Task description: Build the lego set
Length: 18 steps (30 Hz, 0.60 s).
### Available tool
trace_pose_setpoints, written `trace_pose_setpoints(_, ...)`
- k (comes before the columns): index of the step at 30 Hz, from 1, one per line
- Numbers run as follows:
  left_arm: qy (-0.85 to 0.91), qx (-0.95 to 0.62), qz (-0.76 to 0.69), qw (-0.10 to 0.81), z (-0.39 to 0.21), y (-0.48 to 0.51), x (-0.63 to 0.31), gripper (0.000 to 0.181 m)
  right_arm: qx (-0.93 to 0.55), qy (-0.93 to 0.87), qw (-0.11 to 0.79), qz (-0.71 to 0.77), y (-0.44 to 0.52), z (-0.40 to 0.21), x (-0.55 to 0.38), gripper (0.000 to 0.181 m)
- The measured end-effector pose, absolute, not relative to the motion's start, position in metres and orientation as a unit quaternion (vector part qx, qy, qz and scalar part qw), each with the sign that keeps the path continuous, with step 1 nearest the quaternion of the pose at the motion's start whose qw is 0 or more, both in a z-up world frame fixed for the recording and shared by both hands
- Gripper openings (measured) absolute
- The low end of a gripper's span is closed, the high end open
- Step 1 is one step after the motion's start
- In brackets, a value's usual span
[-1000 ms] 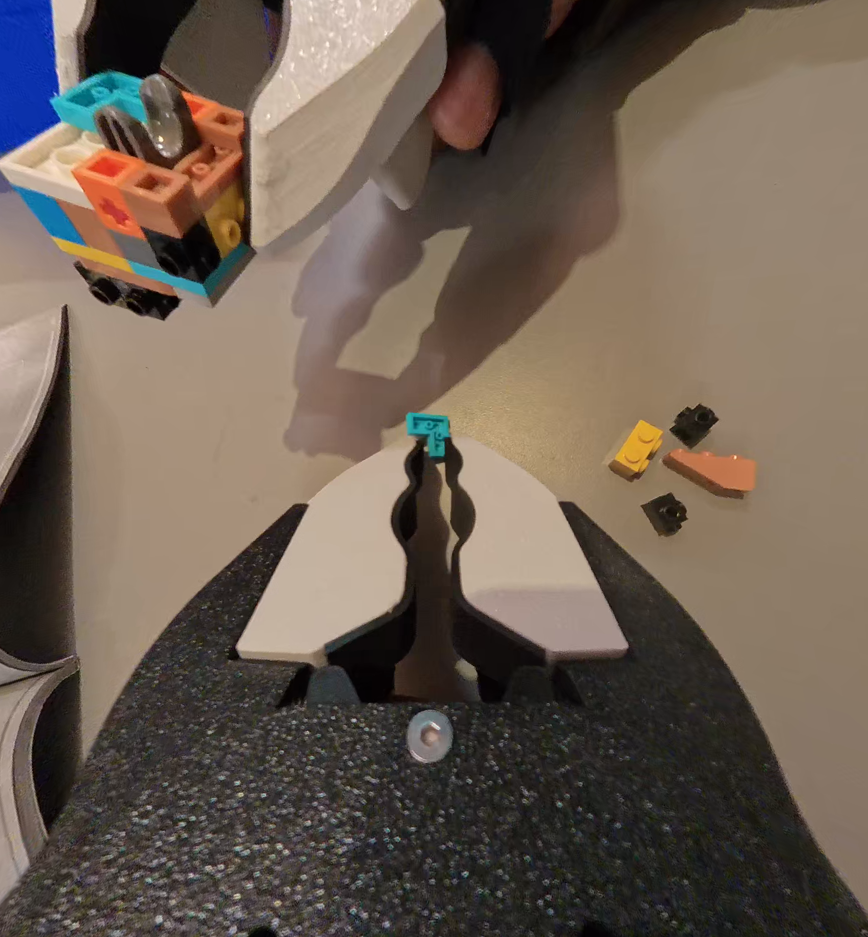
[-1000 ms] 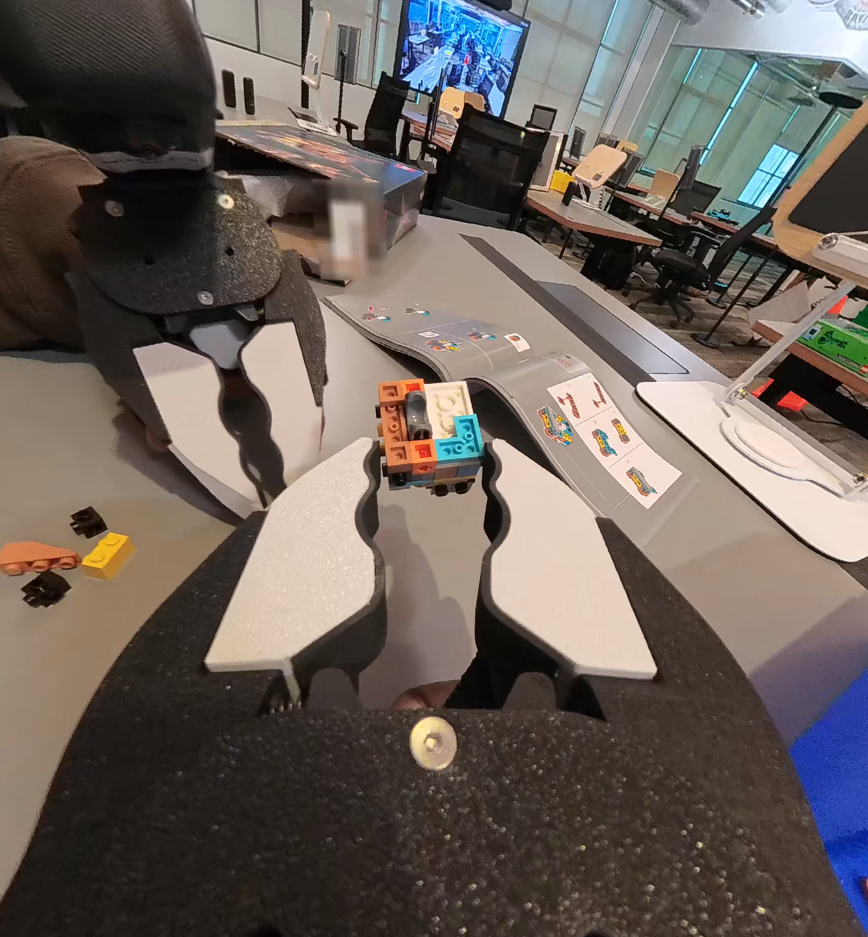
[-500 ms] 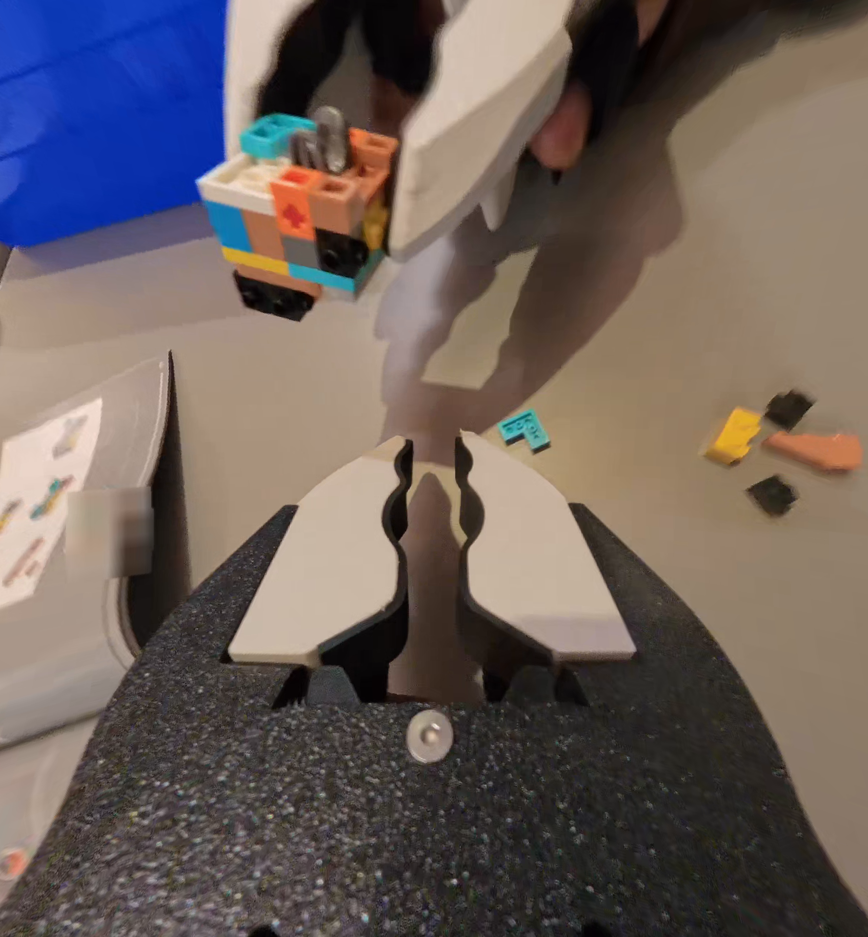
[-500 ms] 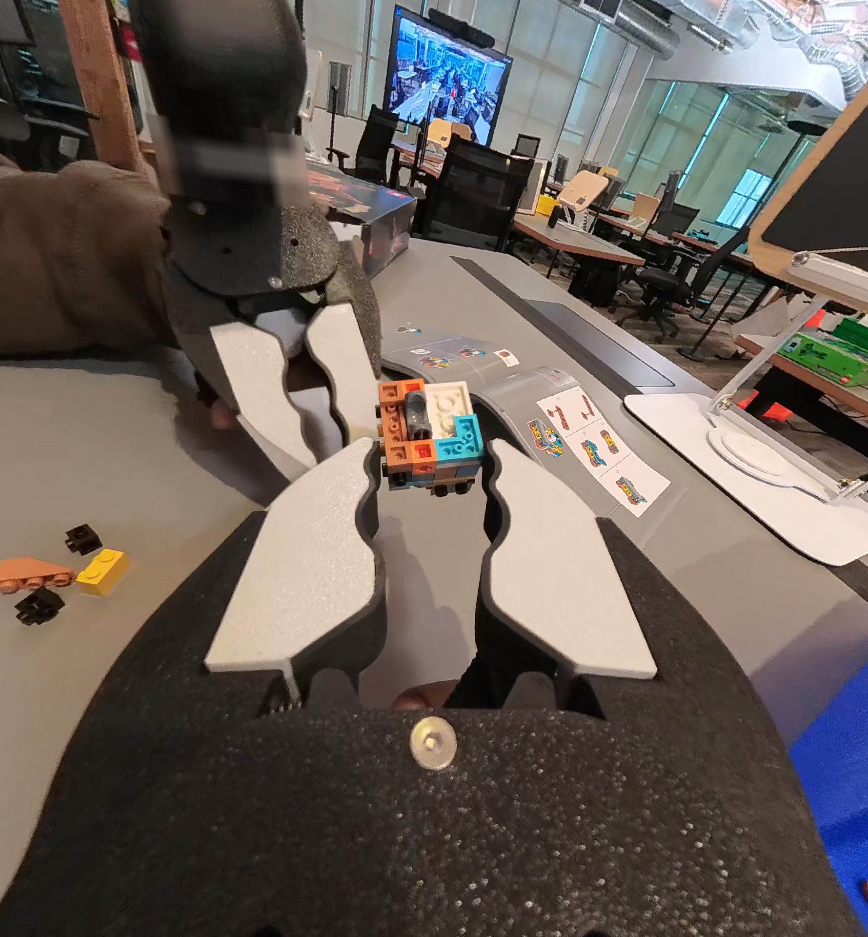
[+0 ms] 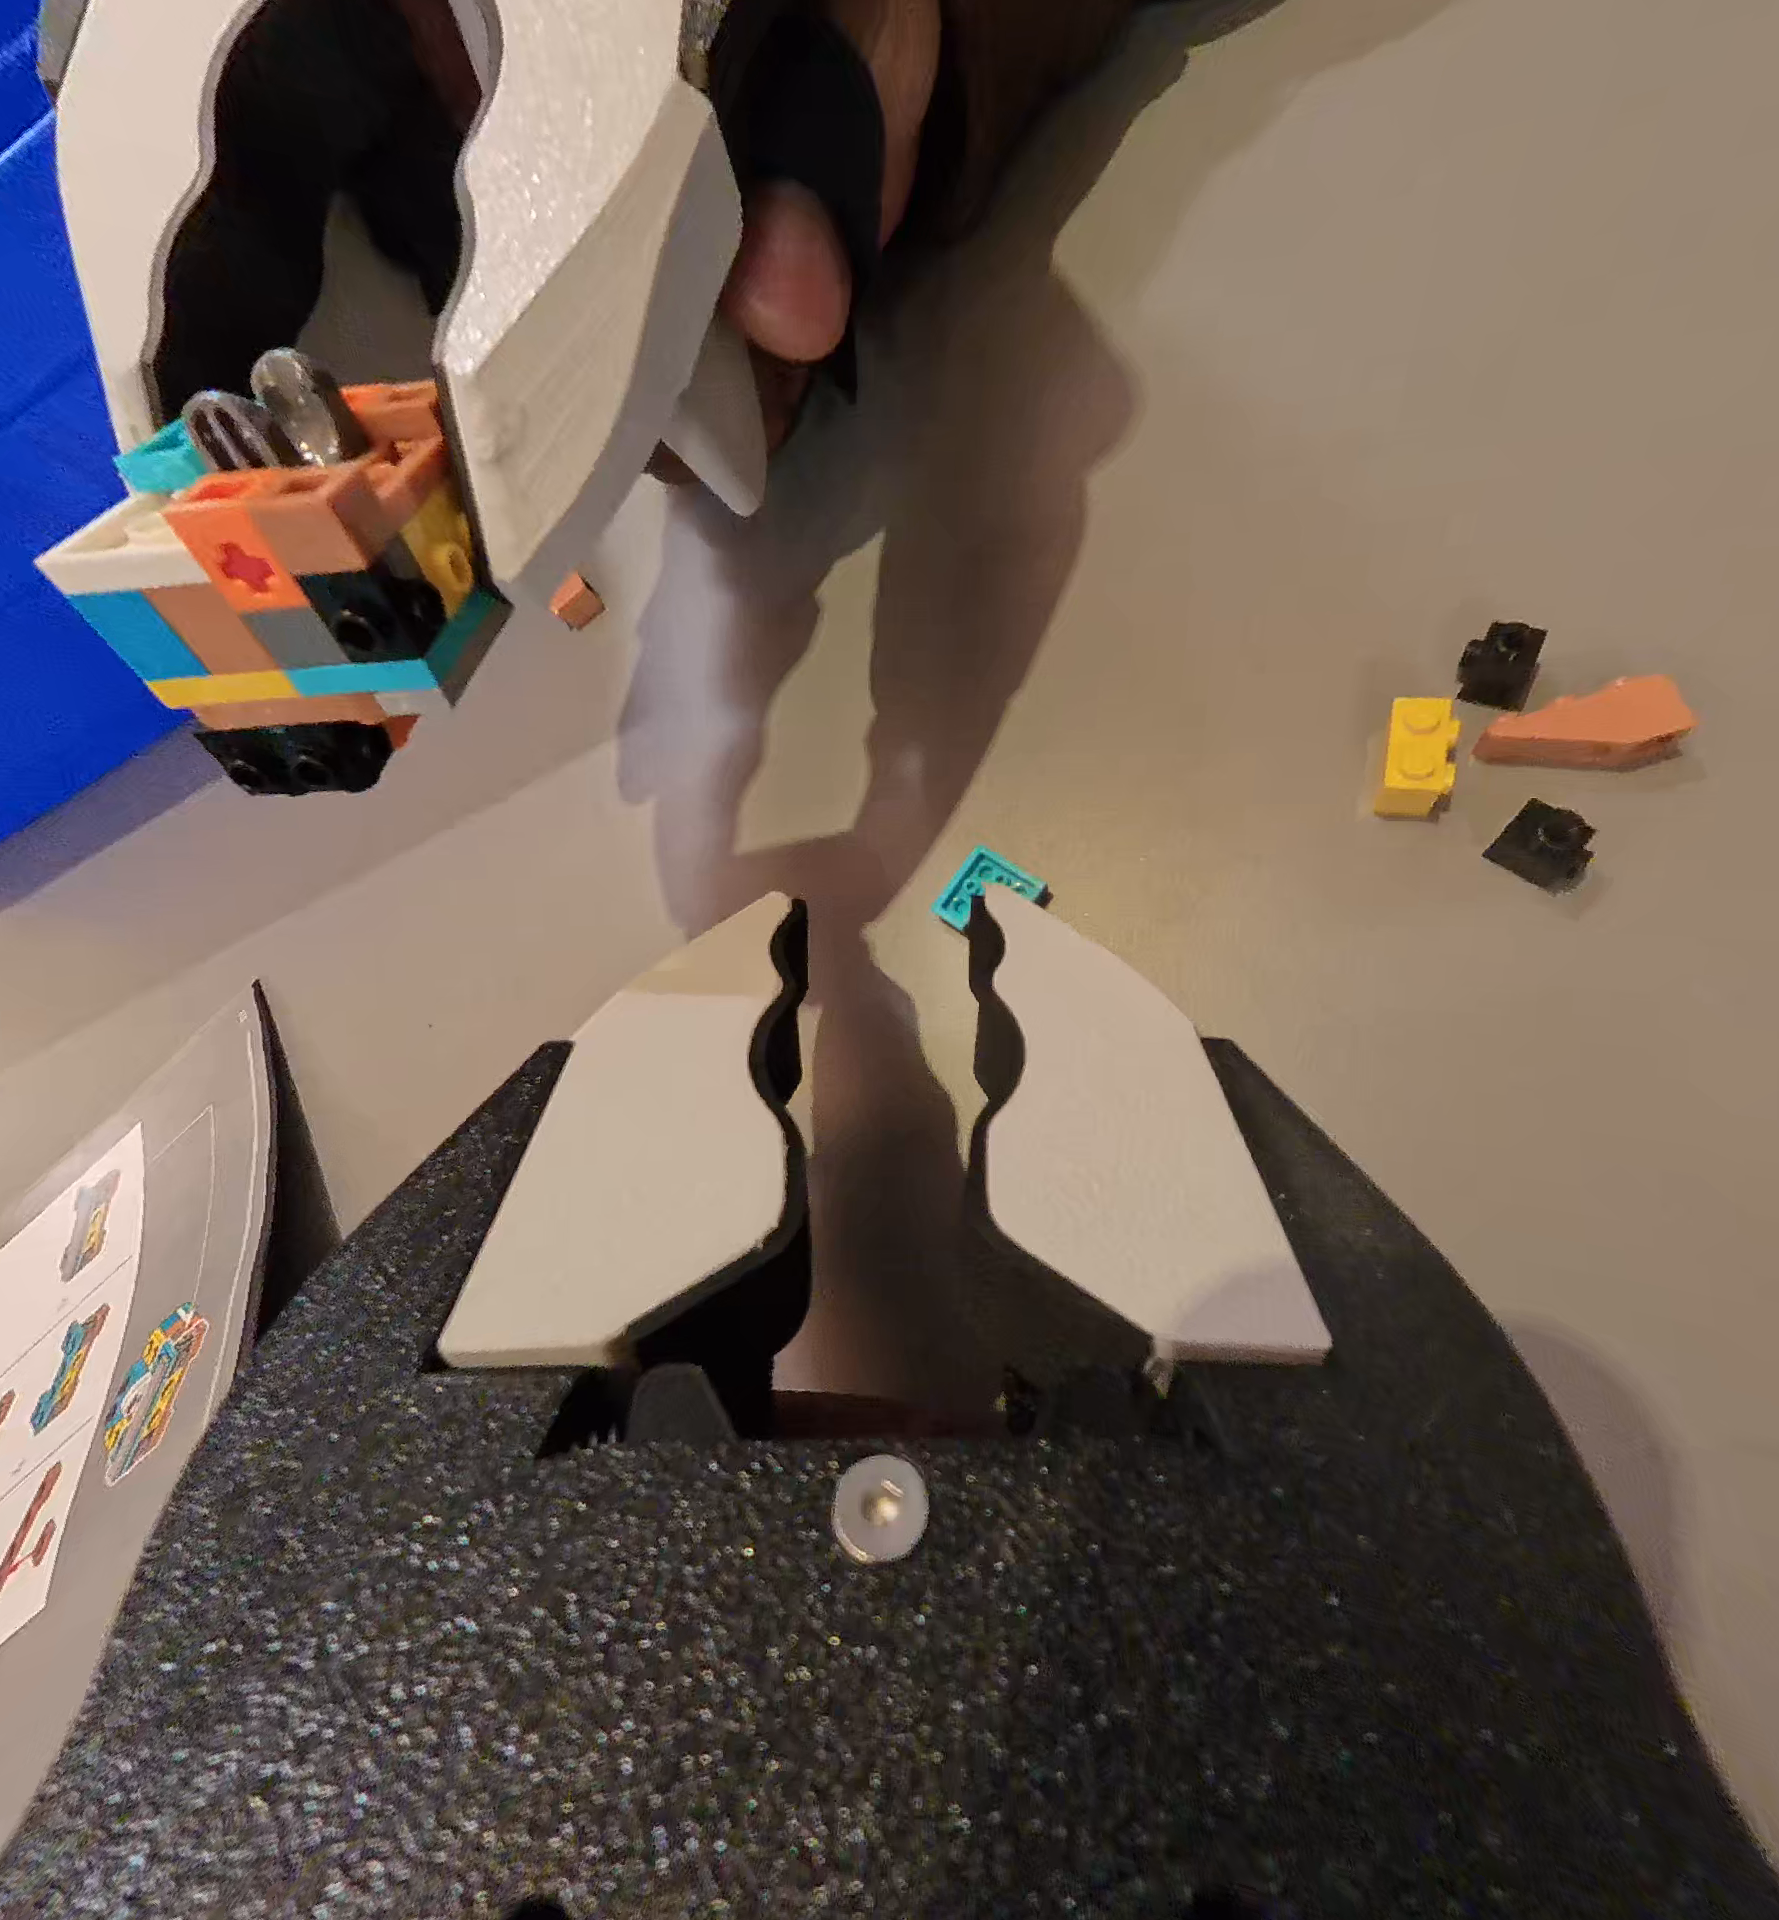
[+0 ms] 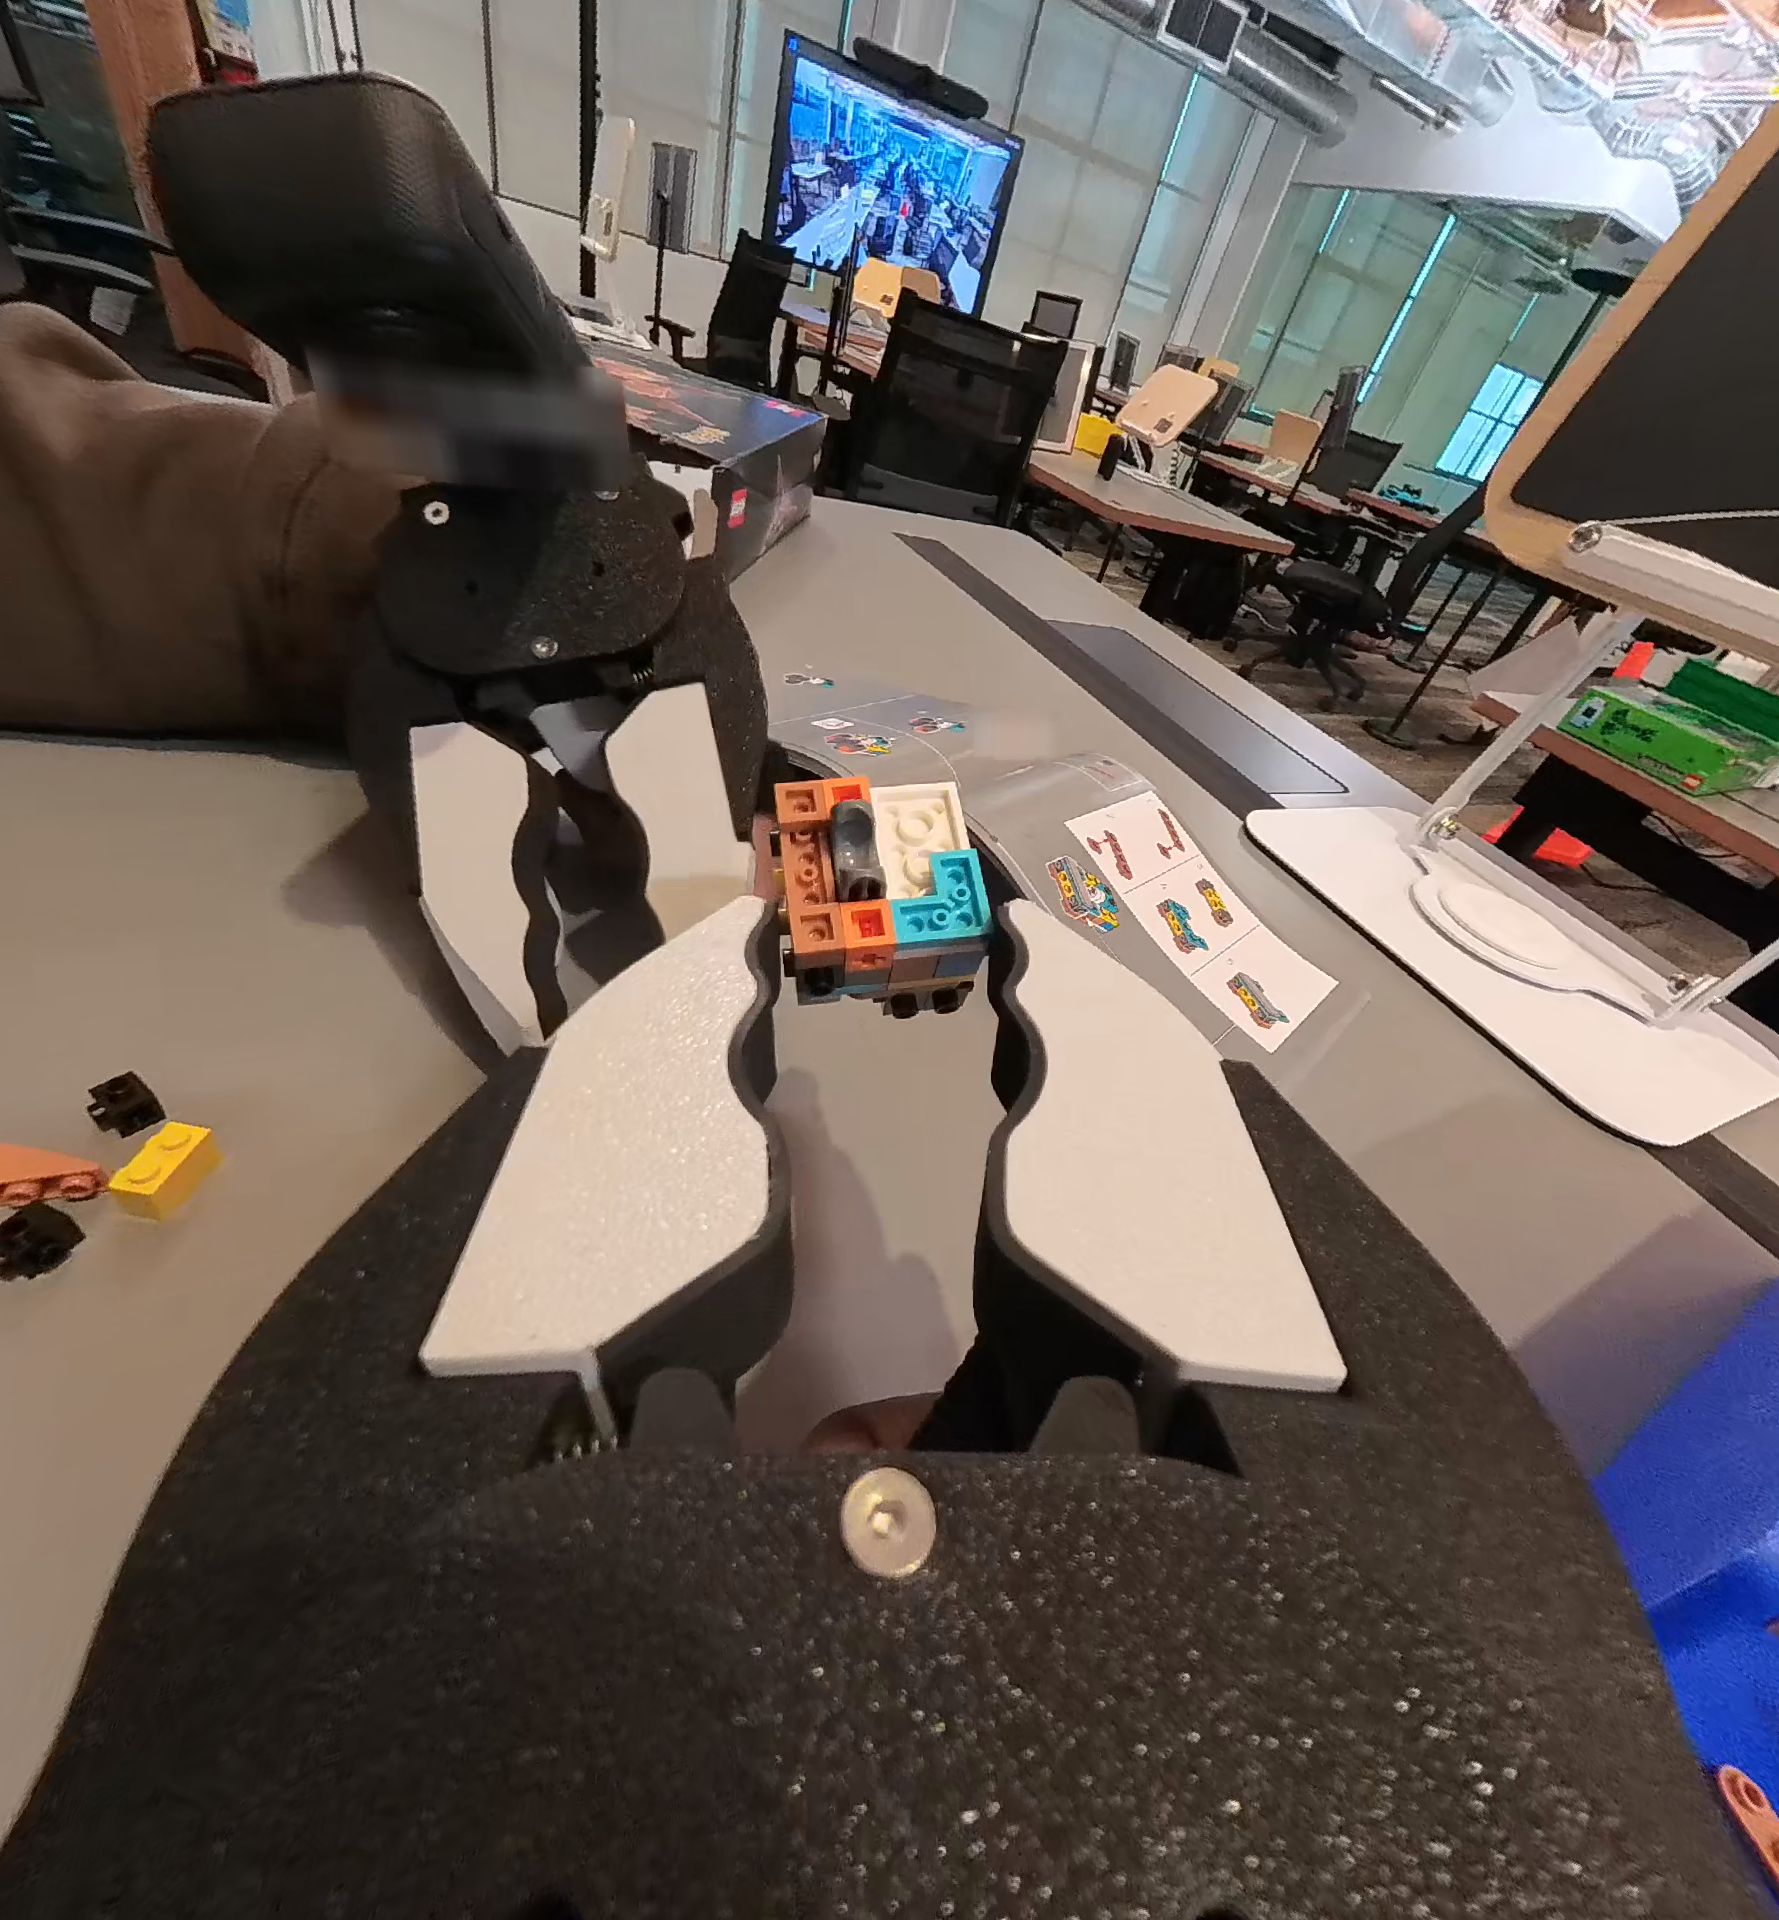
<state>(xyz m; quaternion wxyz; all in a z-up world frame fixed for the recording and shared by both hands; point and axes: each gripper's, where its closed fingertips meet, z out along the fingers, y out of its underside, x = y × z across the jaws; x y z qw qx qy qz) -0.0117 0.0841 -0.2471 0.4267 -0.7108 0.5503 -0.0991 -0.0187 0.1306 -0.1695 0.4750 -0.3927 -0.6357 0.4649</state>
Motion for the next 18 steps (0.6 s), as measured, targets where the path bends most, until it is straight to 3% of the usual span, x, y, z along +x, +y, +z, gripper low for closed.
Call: trace_pose_setpoints(18,0.575,-0.712,-0.111,0.388,-0.2521,0.0784,-0.0017,0.025,-0.386,-0.647,0.471,0.459,0.1245,-0.1719,-0.0199,0.038)
